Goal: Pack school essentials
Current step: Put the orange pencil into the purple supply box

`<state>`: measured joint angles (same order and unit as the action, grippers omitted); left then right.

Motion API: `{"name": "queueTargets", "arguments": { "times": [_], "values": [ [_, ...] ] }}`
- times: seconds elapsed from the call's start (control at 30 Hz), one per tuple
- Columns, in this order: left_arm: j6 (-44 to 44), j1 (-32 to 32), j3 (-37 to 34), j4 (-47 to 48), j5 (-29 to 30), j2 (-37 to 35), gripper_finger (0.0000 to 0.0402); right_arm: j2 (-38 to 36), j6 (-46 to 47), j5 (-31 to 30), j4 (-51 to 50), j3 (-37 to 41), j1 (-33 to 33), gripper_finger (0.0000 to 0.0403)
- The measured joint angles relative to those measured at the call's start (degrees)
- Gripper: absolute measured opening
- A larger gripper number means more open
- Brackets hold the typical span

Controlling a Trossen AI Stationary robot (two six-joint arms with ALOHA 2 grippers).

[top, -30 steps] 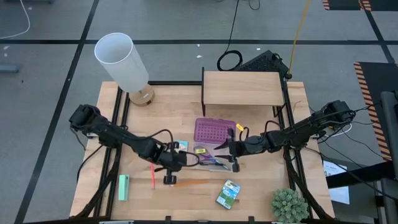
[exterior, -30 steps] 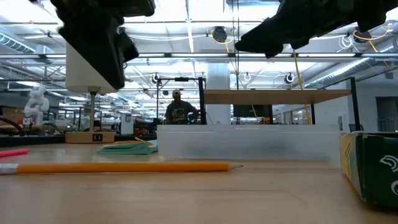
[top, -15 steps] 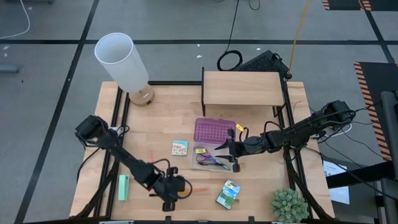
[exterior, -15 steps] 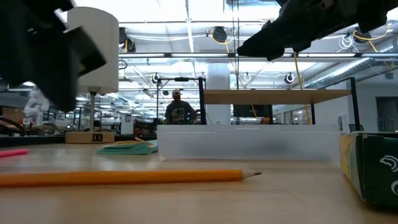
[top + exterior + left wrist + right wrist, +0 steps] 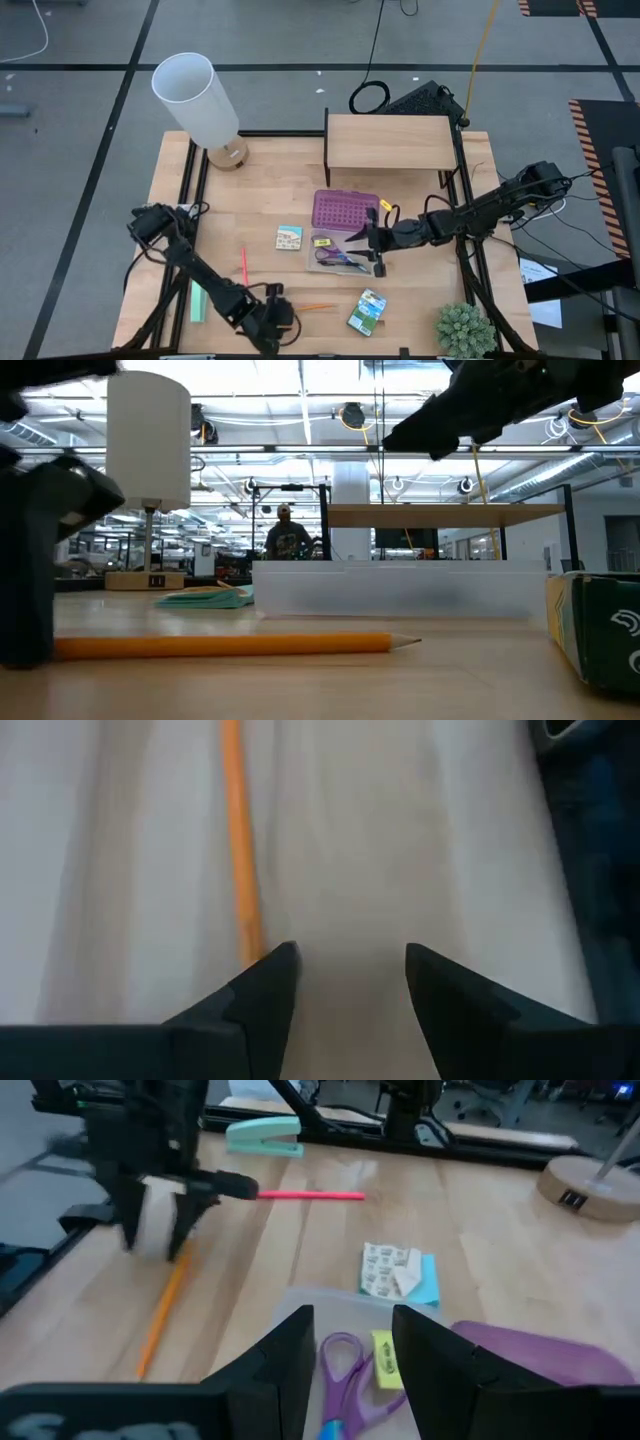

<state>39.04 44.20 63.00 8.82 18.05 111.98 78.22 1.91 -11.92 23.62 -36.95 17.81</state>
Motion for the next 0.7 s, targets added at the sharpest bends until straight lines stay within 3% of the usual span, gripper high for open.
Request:
{"name": "queueTargets", "arguments": {
  "times": [0.23,0.47,0.7],
  "values": [
    [3.19,2.17,0.33,2.55,10.11,1.97,0.0195,0.00,4.85,0.00,0.01,0.00,2.69,0.0130],
    [-3.17,1.95,0.09,4.28,12.35,-0.61,0.0195,0.00,5.42,-1.97,3.96,0.00,5.05,0.0130],
    [-4.34,-1.23,0.11,12.50,16.66,-4.10,0.0195,0.00,6.44,-3.32,4.24,0.00,6.36,0.0130]
  ]
}}
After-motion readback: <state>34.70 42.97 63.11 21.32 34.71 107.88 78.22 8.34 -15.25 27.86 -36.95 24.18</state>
